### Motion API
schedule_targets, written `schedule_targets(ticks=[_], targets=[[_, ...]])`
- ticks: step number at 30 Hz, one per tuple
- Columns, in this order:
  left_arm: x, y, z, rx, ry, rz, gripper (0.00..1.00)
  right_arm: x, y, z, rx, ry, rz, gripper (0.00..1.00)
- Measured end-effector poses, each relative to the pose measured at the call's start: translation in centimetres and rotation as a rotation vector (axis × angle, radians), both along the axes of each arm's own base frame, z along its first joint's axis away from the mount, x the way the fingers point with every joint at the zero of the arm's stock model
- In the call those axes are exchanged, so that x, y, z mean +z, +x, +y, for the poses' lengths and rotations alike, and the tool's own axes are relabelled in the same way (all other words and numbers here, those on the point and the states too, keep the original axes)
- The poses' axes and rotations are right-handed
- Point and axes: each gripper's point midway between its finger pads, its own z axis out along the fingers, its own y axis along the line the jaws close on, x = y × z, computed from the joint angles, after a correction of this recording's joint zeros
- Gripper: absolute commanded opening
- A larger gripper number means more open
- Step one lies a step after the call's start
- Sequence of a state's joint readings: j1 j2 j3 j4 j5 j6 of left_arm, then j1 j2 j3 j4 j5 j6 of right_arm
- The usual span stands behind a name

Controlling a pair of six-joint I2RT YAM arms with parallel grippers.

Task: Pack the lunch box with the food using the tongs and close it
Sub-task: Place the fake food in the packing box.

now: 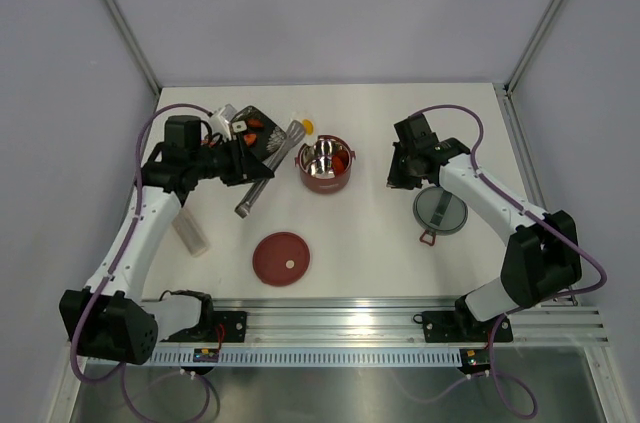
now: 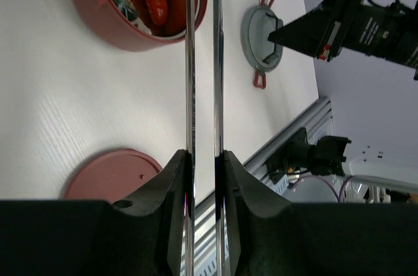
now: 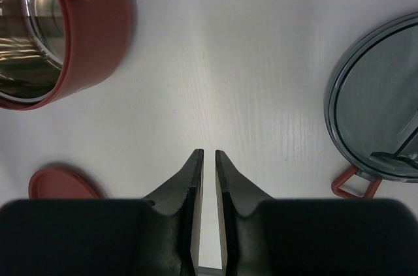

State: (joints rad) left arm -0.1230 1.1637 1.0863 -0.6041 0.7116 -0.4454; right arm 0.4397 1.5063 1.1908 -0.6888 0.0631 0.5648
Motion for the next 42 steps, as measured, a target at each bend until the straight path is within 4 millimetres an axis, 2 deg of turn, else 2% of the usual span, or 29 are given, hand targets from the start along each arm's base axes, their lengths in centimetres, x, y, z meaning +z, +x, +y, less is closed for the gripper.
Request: schedule_targets(ticks=[5, 9, 17, 25, 26, 27, 30, 31, 34, 42], targets=[[-1.8, -1.5, -1.6, -0.059, 0.005, 0.059, 0.00, 0.2, -0.1, -0.1, 0.000, 0.001, -0.002, 0.20], [-3.2, -1.9, -2.0, -0.072, 0.007, 0.110, 0.00, 0.3, -0.1, -0.1, -0.001, 0.002, -0.004, 0.19], [-4.5, -1.9, -2.9, -0.093, 0.016, 0.158, 0.00, 0.3, -0.1, 0.0, -0.001, 0.003, -0.004, 0.20], [-6.5, -0.9, -3.3, -0.087, 0.038, 0.206, 0.00, 0.3, -0.1, 0.0, -0.001, 0.003, -0.004, 0.20], [-6.7, -0.8, -3.3, -0.087, 0.039, 0.214, 0.01, 0.3, -0.1, 0.0, -0.001, 0.003, -0.004, 0.20], [-7.0, -0.7, -3.3, -0.085, 0.040, 0.224, 0.11, 0.3, -0.1, -0.1, -0.001, 0.003, -0.004, 0.20], [-7.7, -0.5, -3.4, -0.085, 0.044, 0.246, 0.25, 0.3, -0.1, 0.0, -0.001, 0.003, -0.004, 0.20], [-7.9, -0.5, -3.4, -0.085, 0.046, 0.252, 0.37, 0.3, -0.1, 0.0, -0.001, 0.003, -0.004, 0.20], [-8.0, -0.4, -3.5, -0.087, 0.045, 0.253, 0.49, 0.3, -0.1, 0.0, -0.001, 0.003, -0.004, 0.20], [-7.8, -0.2, -3.6, -0.092, 0.039, 0.234, 0.54, 0.3, -0.1, 0.0, -0.001, 0.003, -0.003, 0.20]])
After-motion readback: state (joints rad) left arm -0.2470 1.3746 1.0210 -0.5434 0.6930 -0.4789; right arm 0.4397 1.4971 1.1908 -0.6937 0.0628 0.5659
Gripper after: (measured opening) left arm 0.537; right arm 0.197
